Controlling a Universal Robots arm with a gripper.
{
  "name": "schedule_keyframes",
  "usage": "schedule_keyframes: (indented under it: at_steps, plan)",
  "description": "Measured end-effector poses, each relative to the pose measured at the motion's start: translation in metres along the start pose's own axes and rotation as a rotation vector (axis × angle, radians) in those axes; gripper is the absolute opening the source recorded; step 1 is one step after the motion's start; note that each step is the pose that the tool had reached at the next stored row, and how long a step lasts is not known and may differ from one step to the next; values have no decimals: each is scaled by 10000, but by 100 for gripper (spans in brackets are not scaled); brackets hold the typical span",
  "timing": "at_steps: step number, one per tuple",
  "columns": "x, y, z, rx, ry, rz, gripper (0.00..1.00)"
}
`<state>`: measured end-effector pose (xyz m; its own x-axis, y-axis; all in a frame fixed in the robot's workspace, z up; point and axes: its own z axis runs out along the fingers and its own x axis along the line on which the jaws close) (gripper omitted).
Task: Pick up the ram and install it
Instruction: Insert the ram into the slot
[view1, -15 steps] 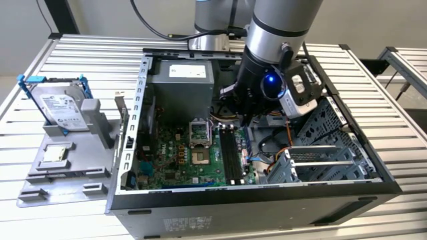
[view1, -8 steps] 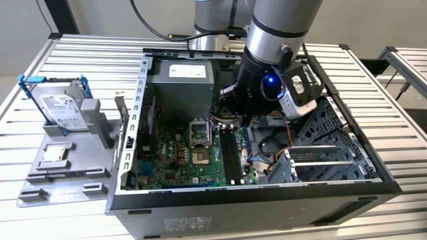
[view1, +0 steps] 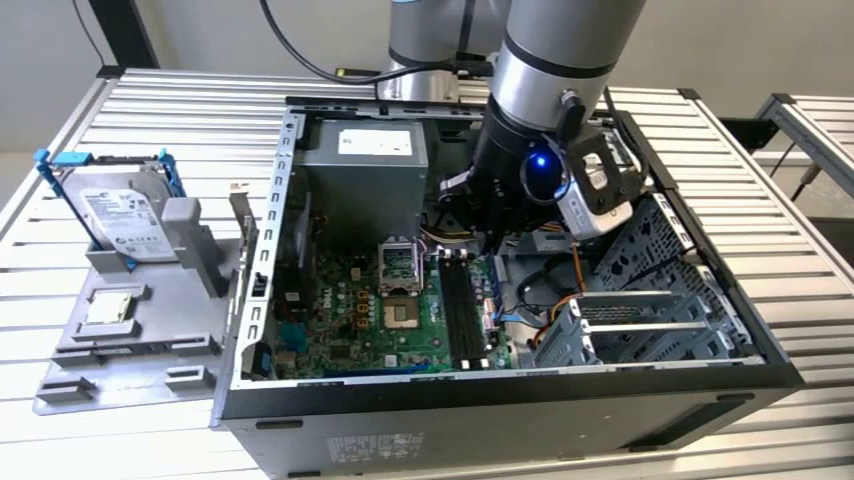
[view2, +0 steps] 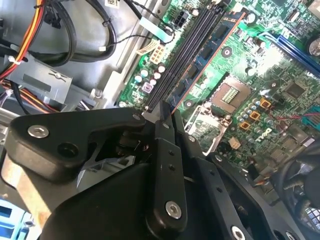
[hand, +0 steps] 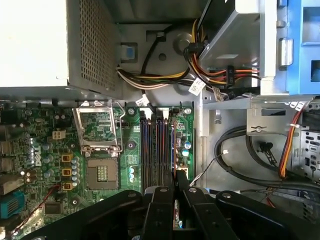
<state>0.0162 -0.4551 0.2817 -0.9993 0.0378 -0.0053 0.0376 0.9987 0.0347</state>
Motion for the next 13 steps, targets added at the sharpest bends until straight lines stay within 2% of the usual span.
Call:
schedule_keyframes:
  at_steps: [13]
  plan:
    - [0,-1,19,18,6,1,0]
